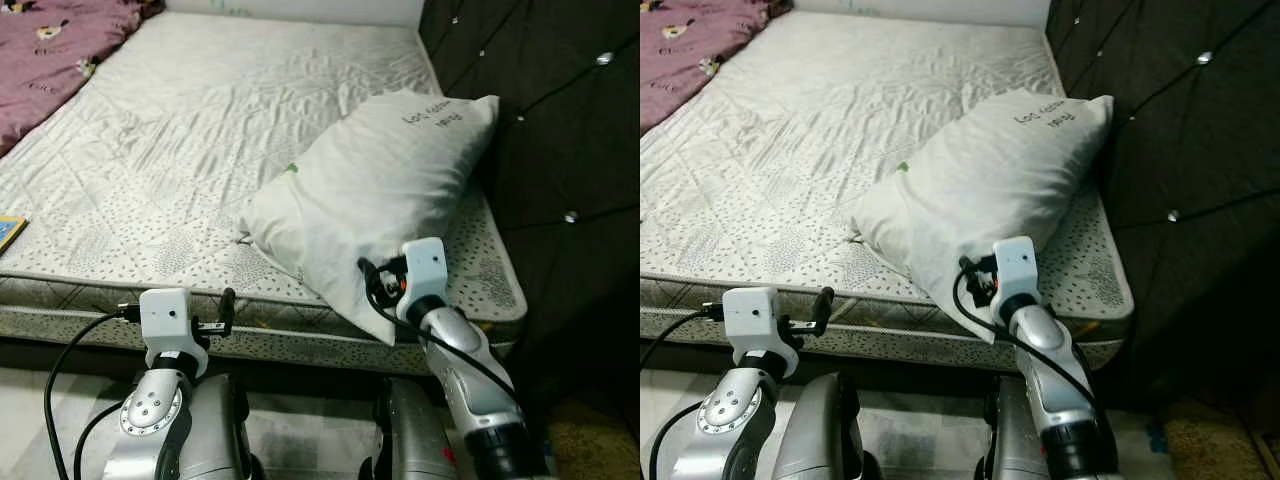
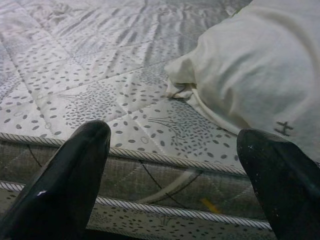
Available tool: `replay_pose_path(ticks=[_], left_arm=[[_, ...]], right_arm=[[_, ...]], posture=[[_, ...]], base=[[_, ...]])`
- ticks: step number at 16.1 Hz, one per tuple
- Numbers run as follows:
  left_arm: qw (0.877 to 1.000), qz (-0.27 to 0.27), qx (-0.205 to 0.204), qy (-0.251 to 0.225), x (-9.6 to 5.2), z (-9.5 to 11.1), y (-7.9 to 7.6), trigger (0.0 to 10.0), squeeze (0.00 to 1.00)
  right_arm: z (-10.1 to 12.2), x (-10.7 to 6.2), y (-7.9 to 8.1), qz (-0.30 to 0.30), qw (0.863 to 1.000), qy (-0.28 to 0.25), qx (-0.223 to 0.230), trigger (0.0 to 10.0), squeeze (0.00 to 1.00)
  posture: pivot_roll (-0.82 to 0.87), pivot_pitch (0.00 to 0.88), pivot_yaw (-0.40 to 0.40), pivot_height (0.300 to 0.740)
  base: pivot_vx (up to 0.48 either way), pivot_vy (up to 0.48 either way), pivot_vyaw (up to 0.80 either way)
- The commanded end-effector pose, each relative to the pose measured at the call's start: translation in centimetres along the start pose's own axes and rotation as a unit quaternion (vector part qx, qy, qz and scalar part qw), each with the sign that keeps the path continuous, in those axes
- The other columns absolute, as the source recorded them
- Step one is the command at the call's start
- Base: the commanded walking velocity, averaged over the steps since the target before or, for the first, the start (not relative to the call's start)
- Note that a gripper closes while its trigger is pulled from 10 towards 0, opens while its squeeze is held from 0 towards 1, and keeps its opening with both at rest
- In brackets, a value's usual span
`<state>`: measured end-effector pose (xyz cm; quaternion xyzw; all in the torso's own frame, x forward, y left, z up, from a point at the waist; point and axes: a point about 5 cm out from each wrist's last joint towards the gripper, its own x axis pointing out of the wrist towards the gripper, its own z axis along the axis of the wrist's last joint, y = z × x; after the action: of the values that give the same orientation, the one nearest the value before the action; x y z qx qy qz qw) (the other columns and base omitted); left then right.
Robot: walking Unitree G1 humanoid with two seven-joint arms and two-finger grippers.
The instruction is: Clean up the room
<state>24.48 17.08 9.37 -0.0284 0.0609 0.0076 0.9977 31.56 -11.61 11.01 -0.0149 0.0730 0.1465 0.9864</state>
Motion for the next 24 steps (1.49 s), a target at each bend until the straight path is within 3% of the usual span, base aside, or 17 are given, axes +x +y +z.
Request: replay_pose_path(ticks=[1, 2, 4, 5, 7, 8, 9, 12, 15, 18, 21, 24], left_arm=[[1.0, -0.001, 0.003, -0.003, -0.1, 0.3, 0.0, 10.0, 0.0], [1.0, -0.001, 0.002, -0.002, -0.1, 0.2, 0.0, 10.0, 0.0], [1.0, -0.002, 0.003, -0.002, -0.1, 0.2, 0.0, 10.0, 0.0], [1.0, 0.0, 0.003, -0.002, -0.1, 0.2, 0.1, 10.0, 0.0], [1.0, 0.003, 0.003, -0.002, 0.0, 0.2, 0.2, 10.0, 0.0], [1.0, 0.005, 0.005, -0.005, 0.0, 0.4, 0.1, 10.0, 0.0], [1.0, 0.006, 0.007, -0.006, -0.1, 0.4, 0.2, 10.0, 0.0], [1.0, 0.017, 0.012, -0.007, -0.2, 0.5, 0.8, 10.0, 0.0], [1.0, 0.019, 0.008, -0.008, 0.0, 0.5, 0.7, 10.0, 0.0], [1.0, 0.016, 0.008, -0.009, 0.4, 0.5, 0.5, 10.0, 0.0], [1.0, 0.015, 0.009, -0.011, 0.5, 0.5, 0.5, 10.0, 0.0], [1.0, 0.018, 0.014, -0.016, 0.9, 0.7, 0.7, 10.0, 0.0]], right_arm=[[0.0, 0.3, 0.2, 0.008, 1.0, 0.008, 0.011, 1.1, 0.0], [0.1, 0.6, 0.3, 0.01, 1.0, 0.009, 0.015, 3.6, 0.0], [0.4, 1.0, 0.5, 0.013, 0.999, 0.013, 0.029, 5.2, 0.0], [0.5, 1.4, 0.9, 0.009, 0.999, 0.018, 0.05, 5.0, 0.0], [0.8, 2.2, 2.4, 0.008, 0.996, 0.017, 0.086, 0.0, 0.0], [1.5, 2.7, 4.1, 0.022, 0.997, 0.003, 0.077, 0.0, 0.0], [1.6, 2.9, 4.7, 0.025, 0.997, 0.001, 0.077, 0.0, 0.0], [1.4, 3.2, 4.9, 0.019, 0.996, 0.011, 0.087, 0.0, 0.0], [1.2, 3.6, 3.9, 0.019, 0.998, 0.013, 0.06, 0.0, 0.0], [0.9, 4.0, 1.0, -0.004, 0.999, 0.026, 0.036, 0.0, 0.0], [1.1, 4.2, 0.1, -0.009, 0.999, 0.025, 0.025, 0.0, 0.0], [2.4, 5.1, -2.2, -0.032, 0.999, 0.007, 0.026, 0.0, 0.0]], posture=[[0.05, 0.098, -0.024, 0.537], [0.05, 0.097, -0.025, 0.537], [0.06, 0.097, -0.025, 0.537], [0.05, 0.099, -0.024, 0.537], [0.06, 0.098, -0.024, 0.537], [0.08, 0.098, -0.027, 0.537], [0.08, 0.098, -0.028, 0.537], [0.08, 0.096, -0.032, 0.537], [0.07, 0.086, -0.025, 0.537], [0.06, 0.072, -0.022, 0.537], [0.06, 0.061, -0.022, 0.537], [0.07, 0.051, -0.021, 0.537]], base=[[0.0, 0.0, 0.0], [0.0, 0.0, 0.0], [0.0, 0.0, 0.0], [0.0, 0.0, 0.0], [0.0, 0.0, 0.0], [0.0, 0.0, 0.0], [0.0, 0.0, 0.0], [0.0, 0.0, 0.0], [0.0, 0.0, 0.0], [0.0, 0.0, 0.0], [0.0, 0.0, 0.0], [0.0, 0.0, 0.0]])
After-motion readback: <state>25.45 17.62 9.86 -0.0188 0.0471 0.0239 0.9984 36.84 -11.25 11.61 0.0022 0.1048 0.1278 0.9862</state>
